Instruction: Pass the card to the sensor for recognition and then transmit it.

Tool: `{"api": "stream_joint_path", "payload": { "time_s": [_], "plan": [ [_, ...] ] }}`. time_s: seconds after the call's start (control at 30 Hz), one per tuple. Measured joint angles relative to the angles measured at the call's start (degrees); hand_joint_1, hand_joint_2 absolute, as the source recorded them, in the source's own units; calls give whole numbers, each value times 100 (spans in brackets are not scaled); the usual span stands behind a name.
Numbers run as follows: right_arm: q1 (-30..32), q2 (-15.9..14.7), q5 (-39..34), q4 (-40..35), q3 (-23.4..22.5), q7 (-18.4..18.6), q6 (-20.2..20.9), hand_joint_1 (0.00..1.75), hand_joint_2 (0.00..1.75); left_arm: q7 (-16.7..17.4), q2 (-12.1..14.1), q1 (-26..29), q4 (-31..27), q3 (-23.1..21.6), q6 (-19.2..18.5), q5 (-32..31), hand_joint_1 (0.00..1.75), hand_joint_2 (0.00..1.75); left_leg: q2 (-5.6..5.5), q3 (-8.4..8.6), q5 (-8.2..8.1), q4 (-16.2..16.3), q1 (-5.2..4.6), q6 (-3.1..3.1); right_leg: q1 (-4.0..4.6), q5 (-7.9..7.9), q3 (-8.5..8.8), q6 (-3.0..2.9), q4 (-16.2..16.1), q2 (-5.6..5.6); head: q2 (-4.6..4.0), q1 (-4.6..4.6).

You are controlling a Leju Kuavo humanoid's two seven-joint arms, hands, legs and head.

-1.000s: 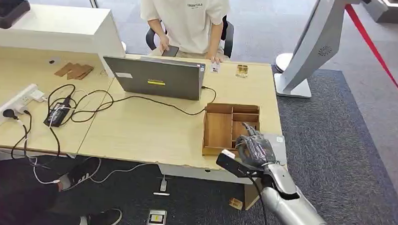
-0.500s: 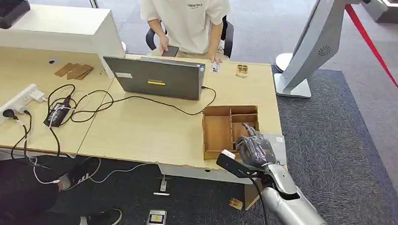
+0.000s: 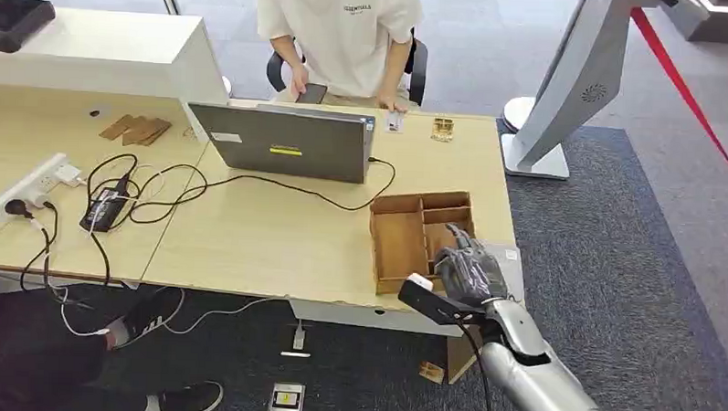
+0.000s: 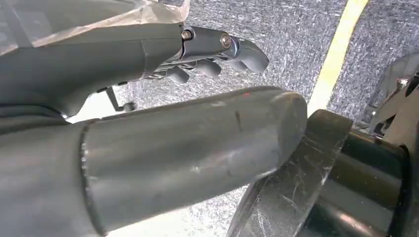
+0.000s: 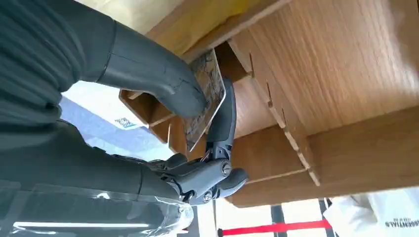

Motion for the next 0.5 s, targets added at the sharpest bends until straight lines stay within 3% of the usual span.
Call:
{"api": "stream_joint_path", "payload": {
  "time_s": [0.23, 0.5],
  "plan": [
    [-108, -88, 173, -315, -175, 142, -771, 175, 175, -2, 0, 6, 0, 0, -2, -15, 0, 0, 0, -1, 0, 1, -1, 0, -1, 1, 0, 0, 2, 0, 0, -2],
    [-668, -394, 404, -1235, -558, 413, -465, 175, 175, -48, 0, 11, 0, 2, -2, -59, 0, 0, 0, 1, 3, 1, -1, -1, -3, 2, 1, 0, 2, 0, 0, -2]
  ]
}}
